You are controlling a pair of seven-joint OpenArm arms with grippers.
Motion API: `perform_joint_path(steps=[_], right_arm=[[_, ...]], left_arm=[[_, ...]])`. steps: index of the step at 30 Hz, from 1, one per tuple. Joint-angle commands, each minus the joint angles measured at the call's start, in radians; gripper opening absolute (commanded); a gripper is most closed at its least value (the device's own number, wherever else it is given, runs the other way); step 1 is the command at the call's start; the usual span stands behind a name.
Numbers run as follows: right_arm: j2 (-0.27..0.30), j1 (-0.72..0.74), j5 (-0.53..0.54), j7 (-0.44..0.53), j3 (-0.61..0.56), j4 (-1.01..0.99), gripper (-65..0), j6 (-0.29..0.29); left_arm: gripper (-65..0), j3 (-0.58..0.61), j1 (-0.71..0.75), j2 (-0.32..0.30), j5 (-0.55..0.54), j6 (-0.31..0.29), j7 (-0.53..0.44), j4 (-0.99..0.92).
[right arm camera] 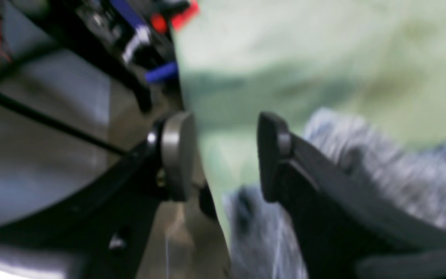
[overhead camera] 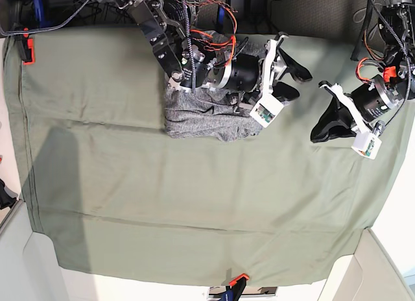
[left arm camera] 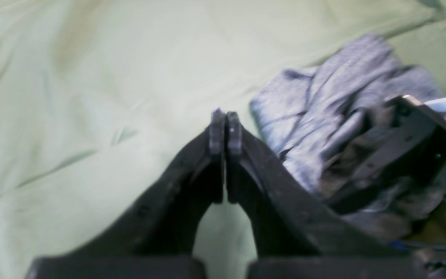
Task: Fold the T-shirt properly
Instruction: 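Fold the held end over onto the bundle with the right gripper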
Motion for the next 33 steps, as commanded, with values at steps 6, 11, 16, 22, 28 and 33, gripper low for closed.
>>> perform_joint_path(steps=[6,11,16,22,28,33], right_arm=[[-0.014,0.013,-0.045,0.023,0.005,0.073,-37.9,0.005],[-0.014,0.013,-0.121,0.023,0.095,0.123,-38.1,-0.012],[-0.013,0.013,-0.173,-0.029,0.242,0.146,-65.0,-0.012],[-0.010,0.005,-0.148,-0.100,0.425,0.145,-65.0,-0.015],[0.063,-0.042,-0.037,-0.155,0.378,0.135,-65.0,-0.004],[0.068,-0.087,-0.038,-0.102,0.187,0.119,-65.0,-0.005]], left_arm=[[-65.0,-0.151,-0.008,-0.017,-0.142,-0.015,0.013,0.014],[-65.0,-0.225,-0.008,-0.018,-0.243,-0.015,0.100,0.014],[-65.0,-0.225,0.019,-0.017,-0.245,-0.015,0.113,0.014],[-65.0,-0.225,0.045,-0.017,-0.231,-0.015,0.123,0.014],[-65.0,-0.225,0.055,-0.017,-0.199,-0.015,0.119,0.014],[-65.0,-0.225,0.056,-0.017,-0.200,-0.015,0.119,0.014]])
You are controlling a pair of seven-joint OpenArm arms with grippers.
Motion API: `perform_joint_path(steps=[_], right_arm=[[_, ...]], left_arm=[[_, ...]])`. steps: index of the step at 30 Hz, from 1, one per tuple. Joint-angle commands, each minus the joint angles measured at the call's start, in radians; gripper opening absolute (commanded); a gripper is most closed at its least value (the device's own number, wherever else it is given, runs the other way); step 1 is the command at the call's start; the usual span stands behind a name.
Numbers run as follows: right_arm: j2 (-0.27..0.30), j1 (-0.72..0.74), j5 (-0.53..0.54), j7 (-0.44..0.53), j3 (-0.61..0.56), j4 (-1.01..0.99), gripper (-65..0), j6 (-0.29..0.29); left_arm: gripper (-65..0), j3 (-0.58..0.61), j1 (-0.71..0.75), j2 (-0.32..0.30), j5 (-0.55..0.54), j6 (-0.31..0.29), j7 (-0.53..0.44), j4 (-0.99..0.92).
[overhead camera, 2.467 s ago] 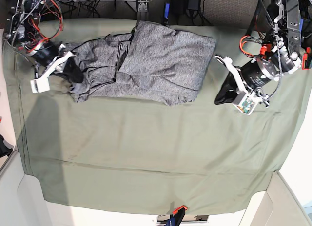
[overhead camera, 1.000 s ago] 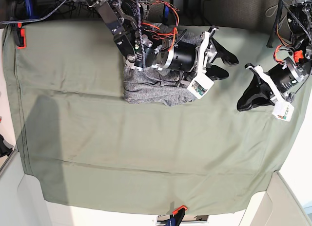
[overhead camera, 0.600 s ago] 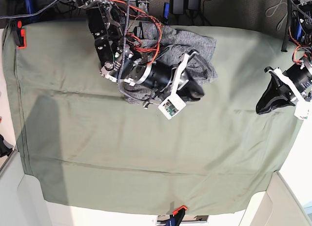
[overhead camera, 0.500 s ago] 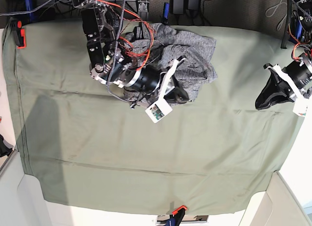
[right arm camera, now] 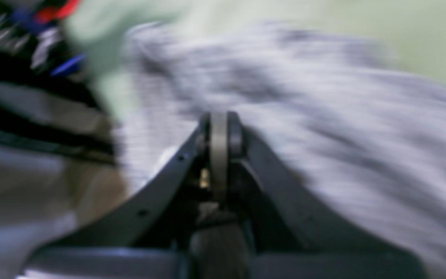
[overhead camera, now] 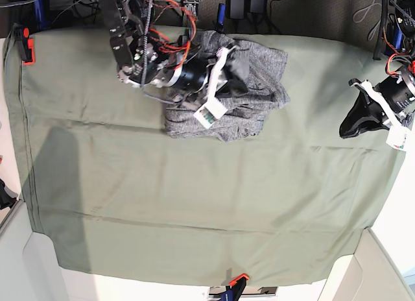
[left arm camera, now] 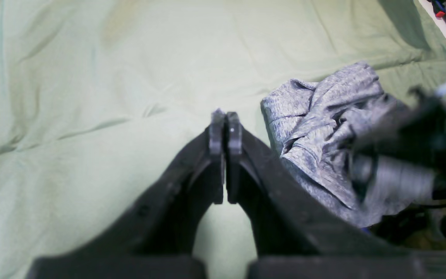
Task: Fold the T-shirt properly
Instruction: 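Fold the held end over onto the bundle with the right gripper, then release the shirt and move both grippers to the bundle's sides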
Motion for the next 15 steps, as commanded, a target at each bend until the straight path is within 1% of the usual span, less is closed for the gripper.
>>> perform_joint_path(steps=[1,5,8,11,12,14,15], right_arm=[[-0.010,0.010,0.023,0.037,-0.040,0.015,-65.0,0.007],[-0.020,0.019,0.011,0.051,-0.202,0.015,-65.0,0.007],[-0.034,0.037,-0.010,0.051,-0.268,0.015,-65.0,0.007],[-0.048,0.052,-0.047,0.087,-0.260,0.017,-65.0,0.004],[-0.058,0.056,-0.069,0.101,-0.242,0.017,-65.0,0.004],[-0.080,0.069,-0.106,0.109,-0.190,0.017,-65.0,0.003],[-0.090,0.078,-0.122,0.109,-0.156,0.017,-65.0,0.003]], left_arm=[[-65.0,-0.008,-0.005,-0.018,-0.024,-0.012,-0.025,0.014],[-65.0,-0.008,-0.005,-0.018,-0.027,-0.012,-0.025,0.014],[-65.0,-0.008,-0.005,-0.018,-0.026,-0.012,-0.024,0.014],[-65.0,-0.008,-0.005,-0.018,-0.026,-0.012,-0.014,0.014],[-65.0,-0.008,-0.004,-0.021,-0.034,-0.012,0.016,0.019],[-65.0,-0.008,0.005,-0.021,-0.106,-0.012,0.076,0.061],[-65.0,-0.007,0.019,-0.023,-0.128,-0.012,0.090,0.096]])
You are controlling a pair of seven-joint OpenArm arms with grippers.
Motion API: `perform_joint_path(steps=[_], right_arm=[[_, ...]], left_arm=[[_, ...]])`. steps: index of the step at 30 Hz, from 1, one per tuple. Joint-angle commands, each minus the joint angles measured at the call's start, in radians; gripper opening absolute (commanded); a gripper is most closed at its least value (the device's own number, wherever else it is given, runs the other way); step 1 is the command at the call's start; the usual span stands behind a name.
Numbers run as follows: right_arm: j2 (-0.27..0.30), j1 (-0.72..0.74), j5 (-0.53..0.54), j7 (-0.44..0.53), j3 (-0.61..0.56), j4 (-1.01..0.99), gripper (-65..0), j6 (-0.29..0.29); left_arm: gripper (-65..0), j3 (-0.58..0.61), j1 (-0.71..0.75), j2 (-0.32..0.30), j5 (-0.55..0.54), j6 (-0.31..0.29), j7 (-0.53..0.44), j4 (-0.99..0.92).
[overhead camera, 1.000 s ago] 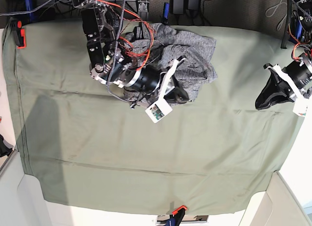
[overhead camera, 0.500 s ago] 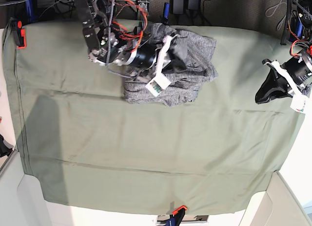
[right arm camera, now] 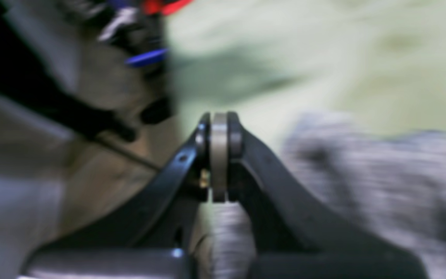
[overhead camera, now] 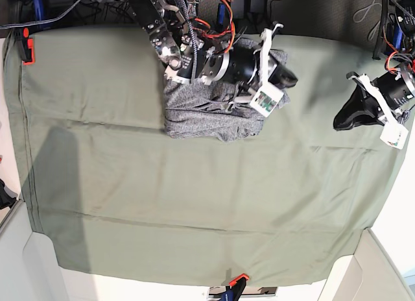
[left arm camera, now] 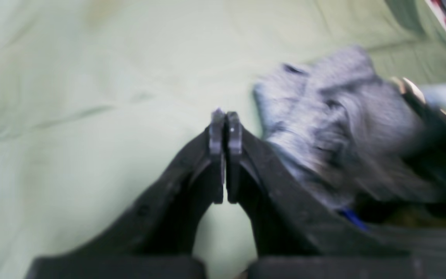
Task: Fold the T-shirt properly
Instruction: 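Release the shirt and move both grippers to the bundle's sides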
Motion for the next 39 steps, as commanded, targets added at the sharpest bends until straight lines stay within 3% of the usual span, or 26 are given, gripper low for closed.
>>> perform_joint_path(steps=[1,7,11,15,23,32,39], right_arm=[[-0.020,0.028,0.002,0.035,0.032,0.018,-65.0,-0.003],[-0.020,0.122,-0.042,0.039,0.328,0.018,-65.0,-0.038],[-0.019,0.154,-0.041,0.038,0.489,0.016,-65.0,-0.041],[-0.017,0.154,-0.039,0.038,0.571,0.003,-65.0,-0.041],[0.047,0.157,-0.039,0.090,0.589,-0.142,-65.0,-0.040],[0.057,0.209,0.008,0.101,0.587,-0.323,-65.0,-0.021],[0.052,0.244,0.014,0.101,0.585,-0.327,-65.0,-0.022]], left_arm=[[-65.0,-0.005,0.014,-0.021,-0.037,-0.011,-0.020,0.063],[-65.0,0.145,0.111,-0.021,0.019,-0.011,-0.026,0.236],[-65.0,0.321,0.136,-0.021,0.191,-0.011,-0.090,0.202],[-65.0,0.459,0.134,-0.021,0.290,-0.011,-0.100,0.169],[-65.0,0.667,0.134,-0.021,0.468,-0.011,-0.150,0.137],[-65.0,0.678,0.129,-0.021,0.605,-0.011,-0.327,0.006],[-65.0,0.678,0.105,-0.022,0.702,-0.011,-0.347,-0.058]])
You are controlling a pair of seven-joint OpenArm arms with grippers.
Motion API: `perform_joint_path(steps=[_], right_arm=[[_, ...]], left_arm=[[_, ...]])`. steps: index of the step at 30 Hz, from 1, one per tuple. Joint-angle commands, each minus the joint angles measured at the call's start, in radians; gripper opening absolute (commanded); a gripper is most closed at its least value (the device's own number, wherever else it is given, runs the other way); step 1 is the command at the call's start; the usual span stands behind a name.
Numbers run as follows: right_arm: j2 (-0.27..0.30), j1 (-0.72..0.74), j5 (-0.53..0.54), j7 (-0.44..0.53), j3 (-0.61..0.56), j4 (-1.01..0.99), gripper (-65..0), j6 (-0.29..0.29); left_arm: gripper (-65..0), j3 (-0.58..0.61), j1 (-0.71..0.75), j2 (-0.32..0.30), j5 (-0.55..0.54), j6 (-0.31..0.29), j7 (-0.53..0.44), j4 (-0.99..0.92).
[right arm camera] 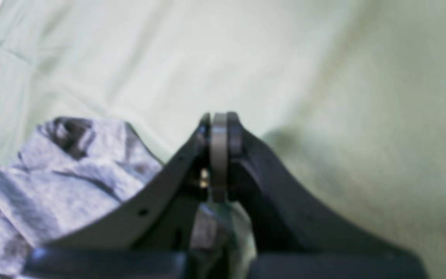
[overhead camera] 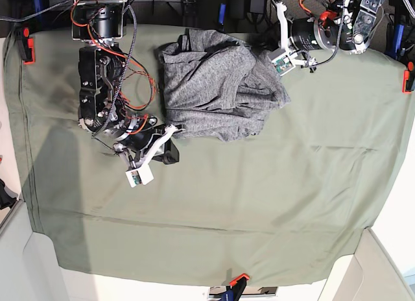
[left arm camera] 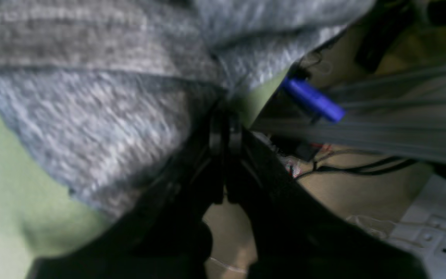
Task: Fold the T-shirt properly
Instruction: 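Release the shirt and move both grippers to the bundle's sides, then push the bundle's sides inward with both grippers to square it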
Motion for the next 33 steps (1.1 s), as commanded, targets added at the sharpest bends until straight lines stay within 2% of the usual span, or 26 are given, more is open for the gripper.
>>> perform_joint_path(steps=[1,16,33], right_arm=[[-0.002,0.028,0.014,0.025,-0.002,0.015,-65.0,0.006],[0.001,0.027,0.011,0.025,-0.002,0.014,-65.0,0.006],[0.003,0.027,-0.019,0.025,-0.002,0.014,-65.0,0.006]], left_arm=[[-65.0,-0.006,-0.021,-0.009,0.007,0.007,-0.010,-0.009],[-65.0,-0.006,-0.226,-0.011,-0.025,0.007,-0.002,-0.113],[-65.0,-0.006,-0.283,-0.128,-0.025,0.007,-0.010,-0.159]])
